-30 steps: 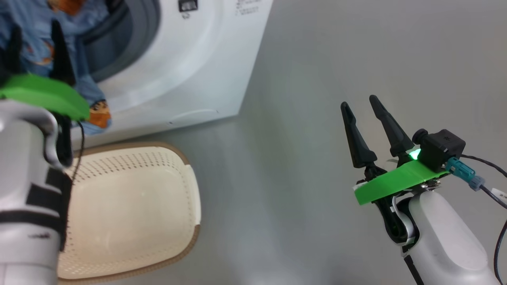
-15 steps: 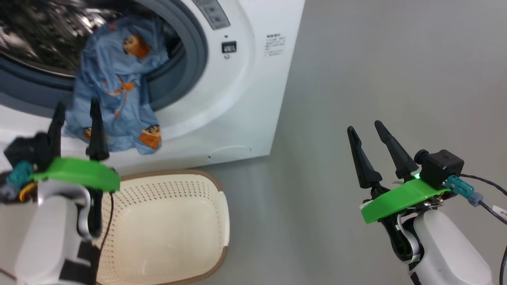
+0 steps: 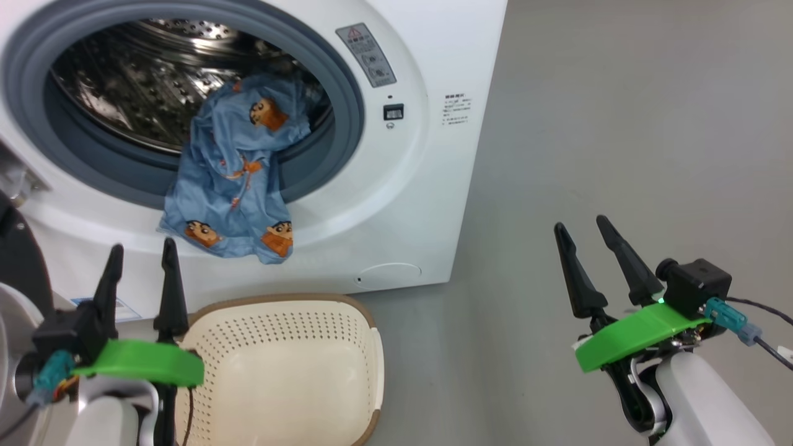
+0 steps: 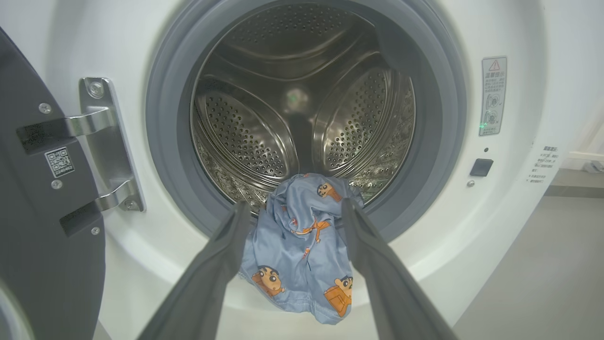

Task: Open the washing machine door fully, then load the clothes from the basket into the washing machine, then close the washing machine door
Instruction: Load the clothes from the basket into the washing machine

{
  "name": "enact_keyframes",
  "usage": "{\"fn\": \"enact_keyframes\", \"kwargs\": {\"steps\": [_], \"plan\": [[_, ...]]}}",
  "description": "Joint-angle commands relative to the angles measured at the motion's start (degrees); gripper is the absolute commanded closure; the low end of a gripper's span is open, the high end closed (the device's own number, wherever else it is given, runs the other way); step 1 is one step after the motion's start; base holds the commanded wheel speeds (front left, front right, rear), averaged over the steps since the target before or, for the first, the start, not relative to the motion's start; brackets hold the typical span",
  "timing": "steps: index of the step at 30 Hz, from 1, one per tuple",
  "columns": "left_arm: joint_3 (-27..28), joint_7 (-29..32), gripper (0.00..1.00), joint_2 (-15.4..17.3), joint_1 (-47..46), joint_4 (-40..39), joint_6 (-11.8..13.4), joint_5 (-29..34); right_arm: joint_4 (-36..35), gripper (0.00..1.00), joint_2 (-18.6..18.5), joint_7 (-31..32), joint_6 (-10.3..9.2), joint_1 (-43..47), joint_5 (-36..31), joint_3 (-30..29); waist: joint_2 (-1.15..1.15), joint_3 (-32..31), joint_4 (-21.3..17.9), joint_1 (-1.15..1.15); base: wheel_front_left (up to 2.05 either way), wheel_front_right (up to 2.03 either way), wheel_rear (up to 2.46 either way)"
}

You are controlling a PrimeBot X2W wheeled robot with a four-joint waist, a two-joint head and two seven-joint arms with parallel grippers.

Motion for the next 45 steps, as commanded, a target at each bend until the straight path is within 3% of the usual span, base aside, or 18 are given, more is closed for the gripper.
{"fn": "enact_keyframes", "kwargs": {"steps": [1, 14, 45], "plan": [[2.1, -0.3, 0.0, 1.6, 0.5, -2.0, -0.1, 0.5, -1.3, 0.0, -0.6, -0.5, 0.26, 0.8, 0.5, 0.8, 0.0, -1.1, 0.8, 0.0, 0.0, 0.0, 0.0], [2.9, 0.0, 0.0, 0.3, 10.4, -9.4, 2.1, -0.2, -2.1, 0.0, -1.2, -0.5, 0.26, 2.5, 0.4, 0.6, 0.0, -3.1, 1.3, 0.0, 0.0, 0.0, 0.0], [0.9, 1.2, 0.0, -0.1, 11.8, -10.9, 3.4, -1.4, -1.8, 0.0, -2.0, -0.5, 0.26, 2.0, 0.3, 2.0, 0.0, -2.6, 0.3, 0.0, 0.0, 0.0, 0.0]]}}
